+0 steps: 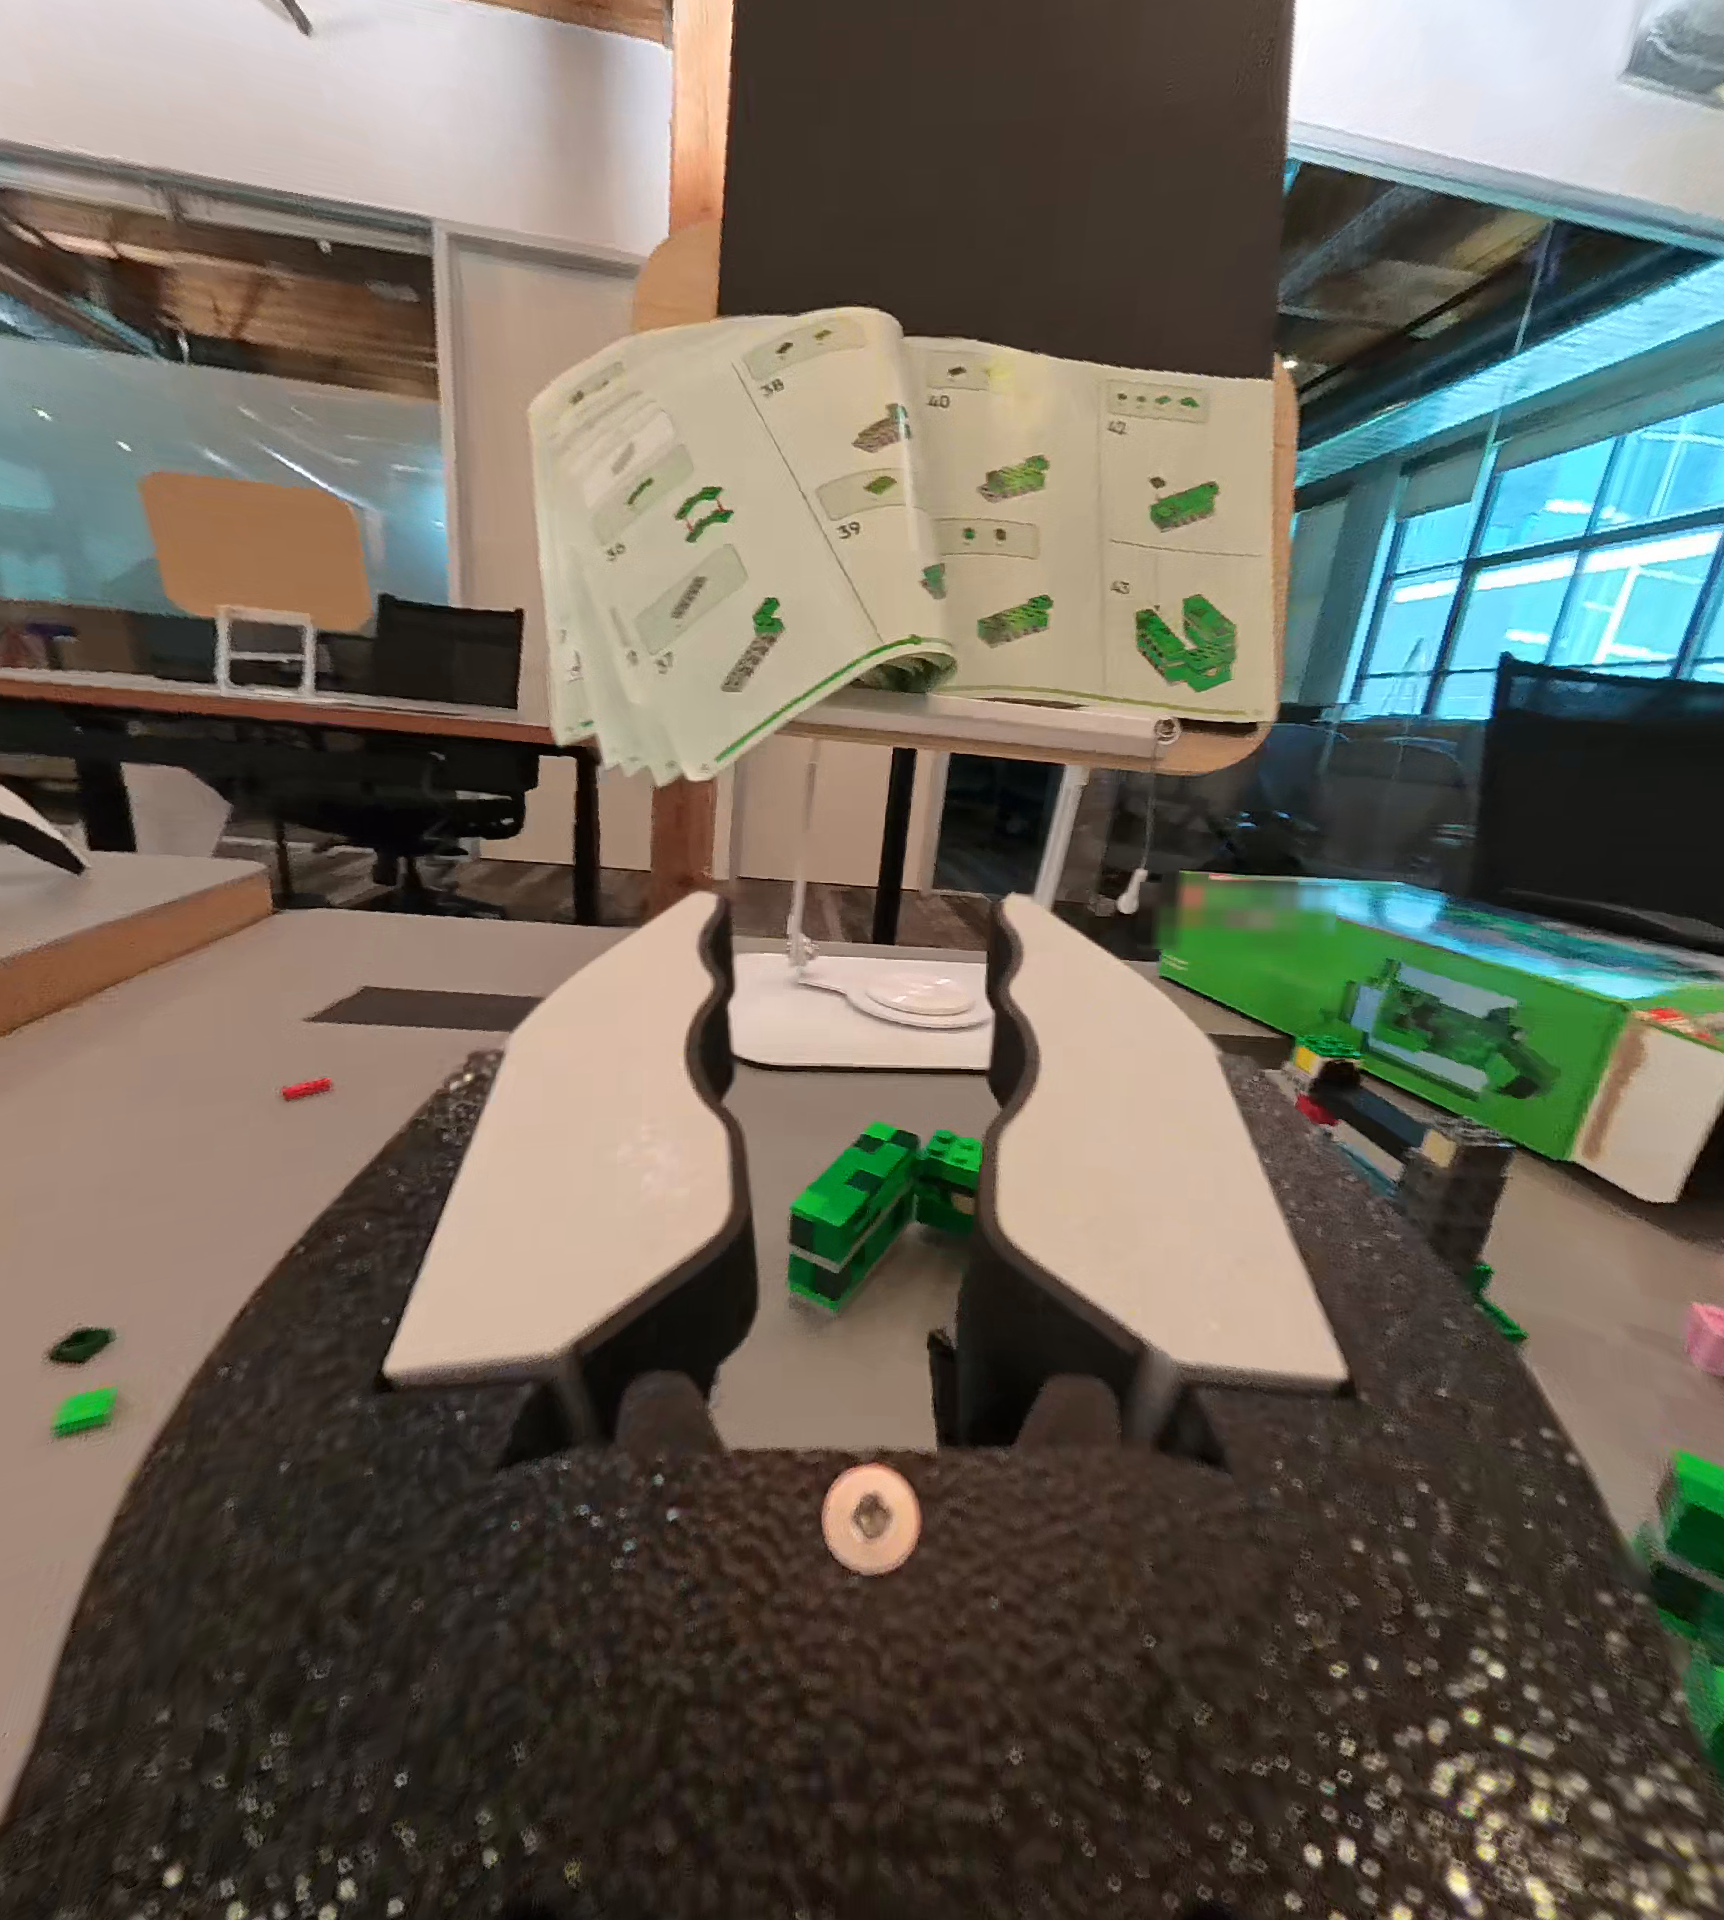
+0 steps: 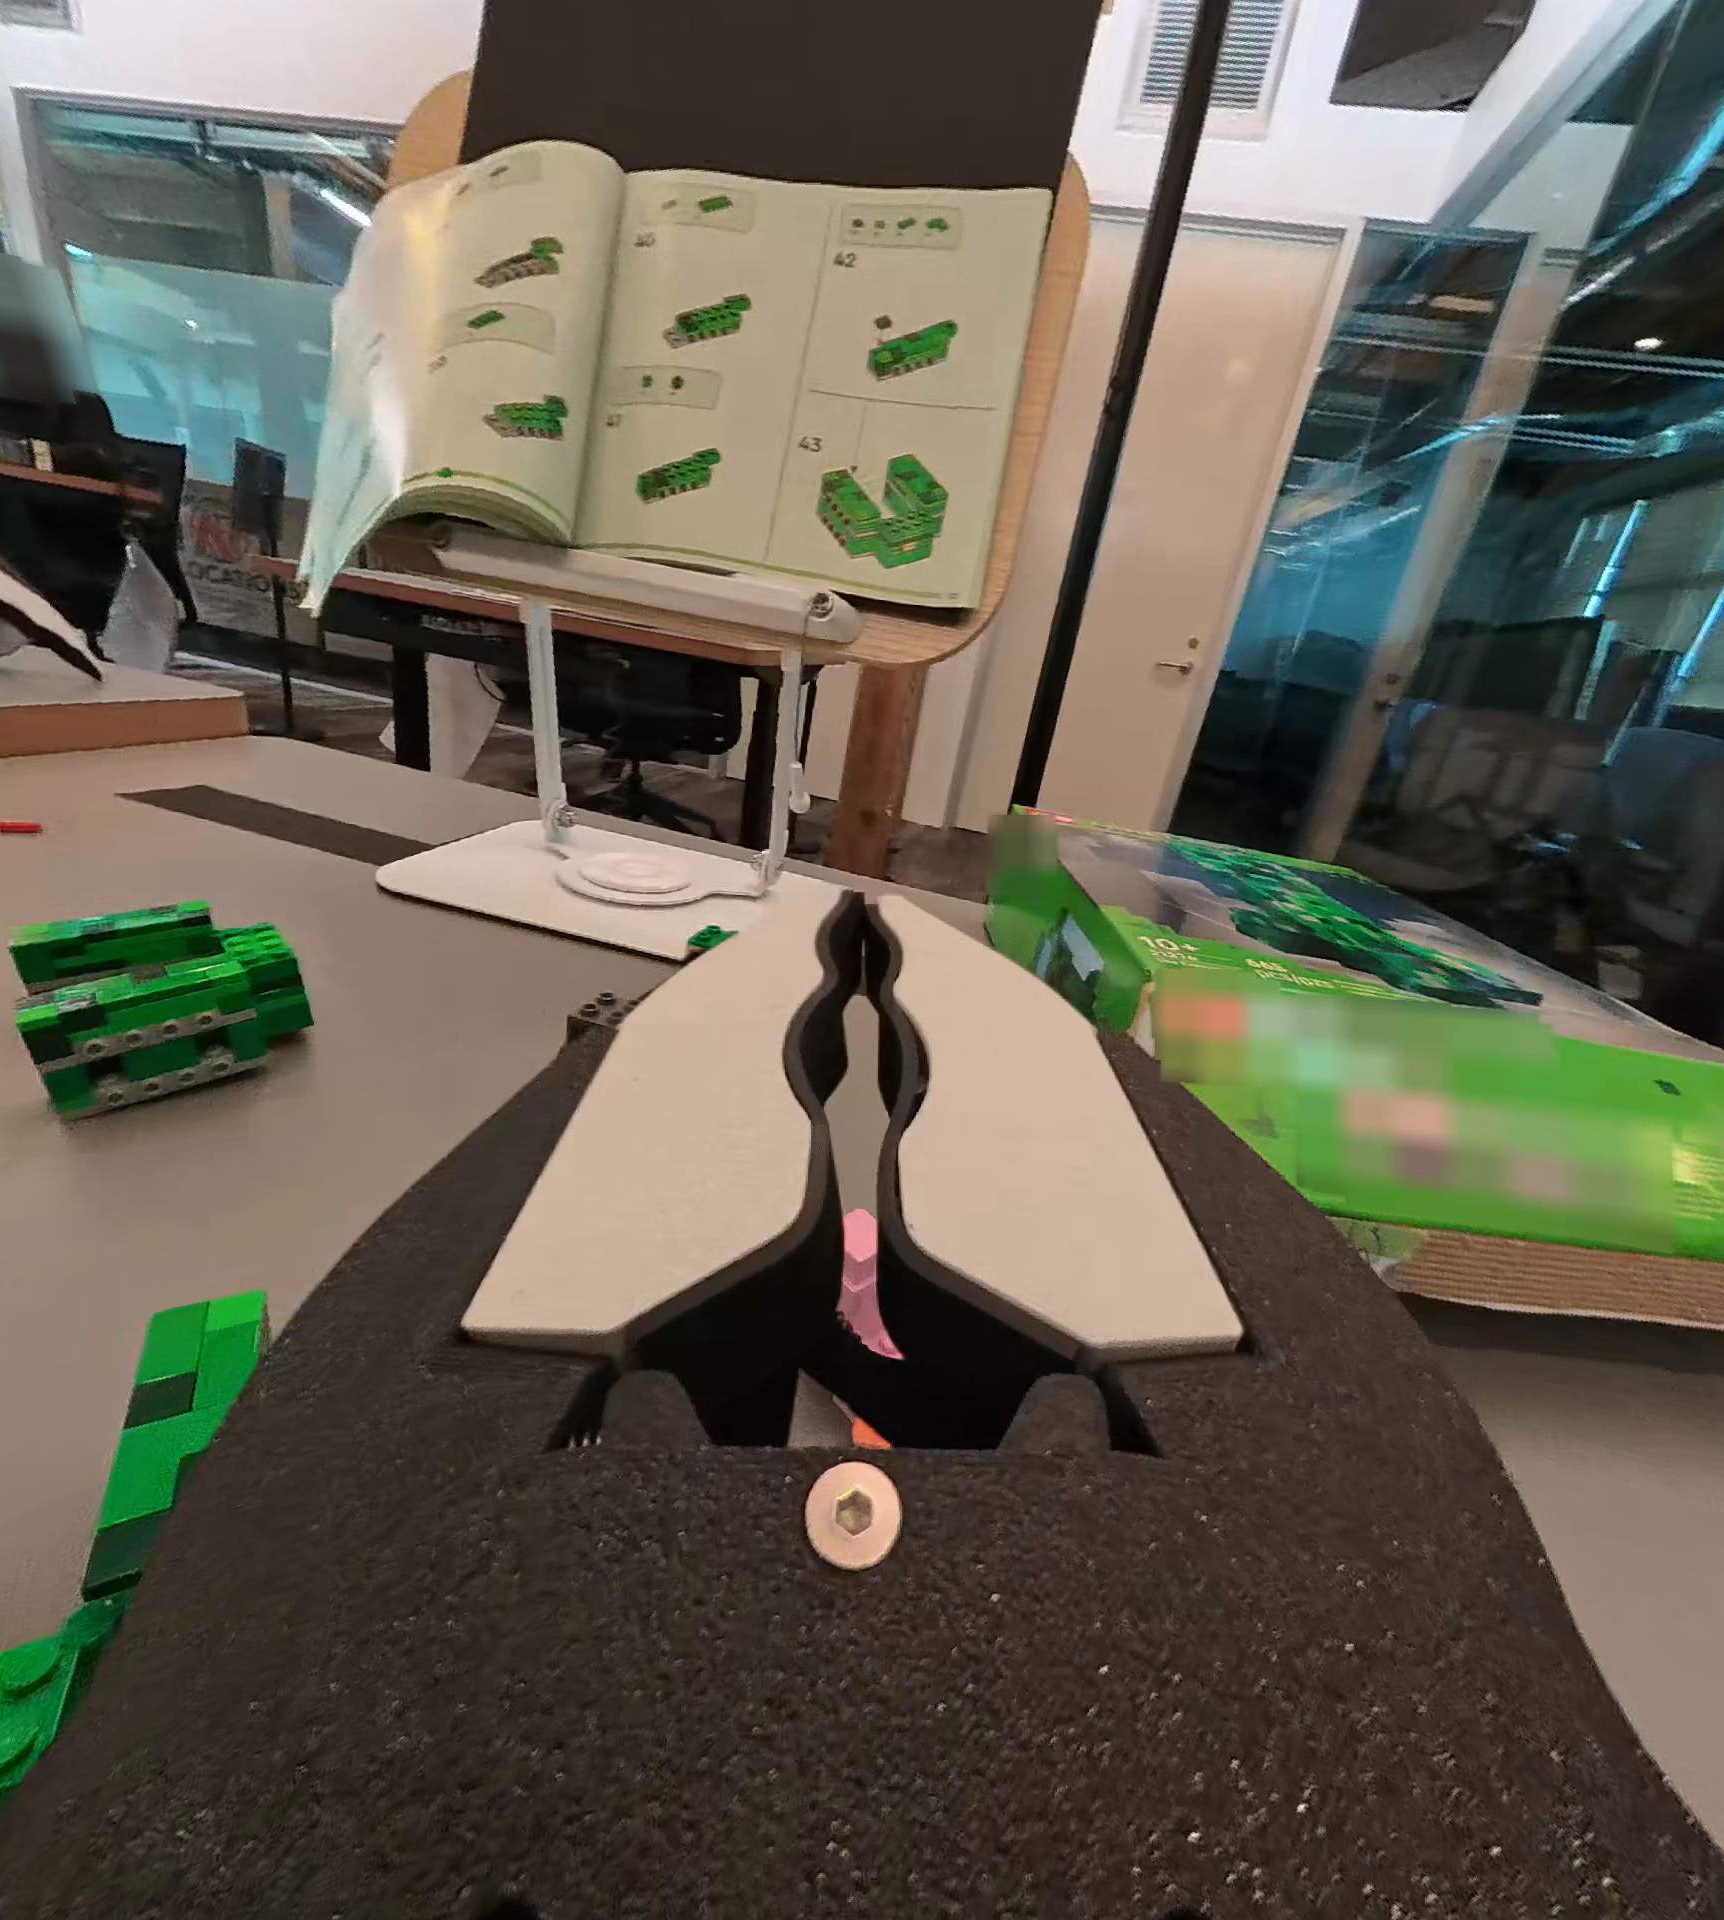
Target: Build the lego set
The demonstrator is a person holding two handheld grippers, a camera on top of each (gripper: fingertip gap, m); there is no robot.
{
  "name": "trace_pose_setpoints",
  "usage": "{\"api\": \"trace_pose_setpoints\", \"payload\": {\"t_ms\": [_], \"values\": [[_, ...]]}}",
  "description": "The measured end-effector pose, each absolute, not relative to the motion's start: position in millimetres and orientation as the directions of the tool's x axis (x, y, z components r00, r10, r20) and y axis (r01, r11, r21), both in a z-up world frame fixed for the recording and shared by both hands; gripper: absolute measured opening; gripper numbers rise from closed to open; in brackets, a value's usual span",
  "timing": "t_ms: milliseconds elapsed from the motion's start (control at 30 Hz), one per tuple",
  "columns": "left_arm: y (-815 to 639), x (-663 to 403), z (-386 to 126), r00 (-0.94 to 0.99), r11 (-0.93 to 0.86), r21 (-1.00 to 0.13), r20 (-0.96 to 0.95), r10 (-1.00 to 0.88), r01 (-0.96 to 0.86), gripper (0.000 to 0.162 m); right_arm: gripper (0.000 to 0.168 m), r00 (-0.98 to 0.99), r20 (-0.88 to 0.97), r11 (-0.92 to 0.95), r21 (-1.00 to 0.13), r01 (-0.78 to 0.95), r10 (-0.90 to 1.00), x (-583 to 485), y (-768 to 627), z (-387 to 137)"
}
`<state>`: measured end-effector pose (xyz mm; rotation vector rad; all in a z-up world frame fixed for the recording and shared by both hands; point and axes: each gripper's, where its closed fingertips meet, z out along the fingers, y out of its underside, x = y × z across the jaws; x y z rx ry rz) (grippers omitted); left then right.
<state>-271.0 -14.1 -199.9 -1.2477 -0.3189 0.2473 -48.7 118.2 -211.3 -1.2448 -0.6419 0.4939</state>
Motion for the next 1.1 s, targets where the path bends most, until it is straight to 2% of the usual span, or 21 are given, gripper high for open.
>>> {"api": "trace_pose_setpoints", "payload": {"t_ms": [100,200,300,467,633,900,1100], "values": [[4.6,-237.8,-198.1,0.975,0.293,-0.956,0.089,0.204,0.026,0.036,0.000,0.684,0.223,0.294,-0.956,0.013,0.695,-59.5,110.8,-210.2],[25.2,-196.0,-203.3,0.992,0.205,-0.974,-0.071,0.109,-0.092,0.021,0.000,0.641,0.250,0.308,-0.951,0.022,0.726,-68.6,104.0,-211.4],[33.0,-155.9,-203.9,0.974,0.208,-0.954,-0.225,-0.011,-0.218,0.000,0.000,0.587,0.220,0.298,-0.954,-0.038,0.779,-74.7,94.4,-208.1],[32.6,-122.2,-205.4,0.918,0.257,-0.903,-0.381,-0.109,-0.345,0.000,0.000,0.557,0.192,0.273,-0.960,-0.065,0.808,-78.9,91.7,-208.5],[30.4,-120.6,-205.0,0.924,0.268,-0.911,-0.357,-0.139,-0.312,0.000,0.000,0.554,0.177,0.254,-0.965,-0.066,0.814,-78.9,94.2,-210.5],[31.3,-145.7,-211.0,0.964,0.167,-0.971,-0.199,-0.176,-0.170,0.000,0.000,0.544,0.147,0.238,-0.966,-0.100,0.826,-76.7,95.2,-208.3],[36.3,-172.3,-221.1,0.989,0.094,-0.993,-0.076,-0.125,-0.065,0.000,0.000,0.567,0.133,0.215,-0.973,-0.081,0.813,-74.7,101.2,-211.8]]}}
